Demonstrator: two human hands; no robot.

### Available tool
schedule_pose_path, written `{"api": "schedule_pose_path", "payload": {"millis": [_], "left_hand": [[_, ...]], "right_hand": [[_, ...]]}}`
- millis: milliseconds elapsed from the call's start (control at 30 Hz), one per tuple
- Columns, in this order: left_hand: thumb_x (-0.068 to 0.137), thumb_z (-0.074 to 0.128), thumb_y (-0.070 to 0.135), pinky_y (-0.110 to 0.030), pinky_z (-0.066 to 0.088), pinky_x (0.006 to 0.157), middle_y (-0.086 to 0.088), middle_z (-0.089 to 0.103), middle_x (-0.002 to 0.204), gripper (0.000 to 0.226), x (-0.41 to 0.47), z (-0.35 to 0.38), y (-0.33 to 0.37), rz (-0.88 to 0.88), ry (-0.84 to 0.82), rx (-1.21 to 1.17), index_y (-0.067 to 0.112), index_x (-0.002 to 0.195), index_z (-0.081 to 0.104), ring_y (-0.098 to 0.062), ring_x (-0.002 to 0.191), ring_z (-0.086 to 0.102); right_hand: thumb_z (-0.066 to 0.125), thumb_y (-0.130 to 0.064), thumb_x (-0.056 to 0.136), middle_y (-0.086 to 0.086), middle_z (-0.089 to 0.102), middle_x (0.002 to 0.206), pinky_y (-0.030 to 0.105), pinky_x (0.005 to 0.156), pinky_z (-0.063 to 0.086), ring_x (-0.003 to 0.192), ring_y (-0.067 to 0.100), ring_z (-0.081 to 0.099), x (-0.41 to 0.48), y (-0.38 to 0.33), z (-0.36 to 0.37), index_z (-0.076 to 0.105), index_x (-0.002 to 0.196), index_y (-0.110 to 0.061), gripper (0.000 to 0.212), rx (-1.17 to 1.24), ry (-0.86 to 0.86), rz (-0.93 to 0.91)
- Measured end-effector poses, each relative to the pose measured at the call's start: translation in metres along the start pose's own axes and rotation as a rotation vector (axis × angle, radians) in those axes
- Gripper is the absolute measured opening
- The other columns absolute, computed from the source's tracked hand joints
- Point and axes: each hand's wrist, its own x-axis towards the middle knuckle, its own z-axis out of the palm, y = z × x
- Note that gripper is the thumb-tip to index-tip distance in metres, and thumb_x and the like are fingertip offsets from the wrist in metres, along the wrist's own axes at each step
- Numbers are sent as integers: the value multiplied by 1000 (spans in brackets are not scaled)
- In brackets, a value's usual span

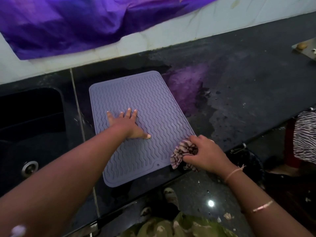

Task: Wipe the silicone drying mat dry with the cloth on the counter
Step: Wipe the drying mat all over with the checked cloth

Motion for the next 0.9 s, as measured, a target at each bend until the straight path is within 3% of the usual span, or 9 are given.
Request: {"api": "schedule_pose_path", "payload": {"millis": [200, 400, 500, 600, 700, 800, 900], "left_hand": [[64, 42, 88, -66, -12, 107, 0, -14, 158, 120, -1, -4, 3, -13, -8, 20, 25, 149, -14, -27, 146, -5], [65, 42, 88, -66, -11, 107, 0, -13, 159, 120, -2, -4, 3, -7, 7, 20, 23, 150, -13, -27, 146, -4], [66, 39, 88, -63, -11, 107, -1, -14, 159, 119, -2, 2, -2, 22, 41, -29, 22, 150, -13, -26, 146, -5], [70, 27, 88, -60, -14, 110, -3, -16, 158, 114, -6, 18, -8, 71, 109, -61, 19, 149, -15, -24, 146, -10], [68, 21, 90, -56, -17, 109, -3, -16, 158, 115, -10, 32, -11, 81, 178, -98, 18, 149, -14, -21, 146, -10], [67, 18, 91, -54, -19, 108, -4, -13, 159, 115, -11, 38, -13, 89, 223, -108, 17, 150, -13, -20, 146, -8], [74, 28, 85, -53, -20, 108, -4, -4, 160, 107, -12, 38, -17, 98, 234, -183, 18, 151, -3, -20, 146, -3]], "right_hand": [[60, -50, 72, 0, 54, 98, 34, 79, 47, 92, 24, 56, -8, -23, 7, 53, 97, -25, 37, 74, 47, 43], [60, -54, 70, 0, 61, 100, 35, 80, 50, 93, 19, 57, -13, -61, 28, 57, 98, -26, 40, 155, -81, -79], [65, -45, 72, -4, 68, 97, 34, 81, 52, 91, 15, 62, -4, -74, 30, 63, 98, -27, 32, 444, -145, -31], [65, -31, 82, 0, 69, 102, 34, 81, 53, 92, 15, 65, 5, -77, 25, 64, 109, -22, 29, 958, -234, 104], [59, -36, 86, 5, 68, 100, 35, 74, 55, 89, 19, 65, 10, -72, 14, 61, 116, -13, 38, 1400, -251, 171], [52, -43, 89, 8, 64, 112, 34, 73, 54, 101, 22, 60, 13, -61, -3, 60, 122, -11, 47, 1577, -215, 211], [53, -46, 86, 8, 61, 114, 32, 67, 53, 95, 20, 60, 16, -50, -20, 58, 123, -14, 49, 1637, -186, 219]]}}
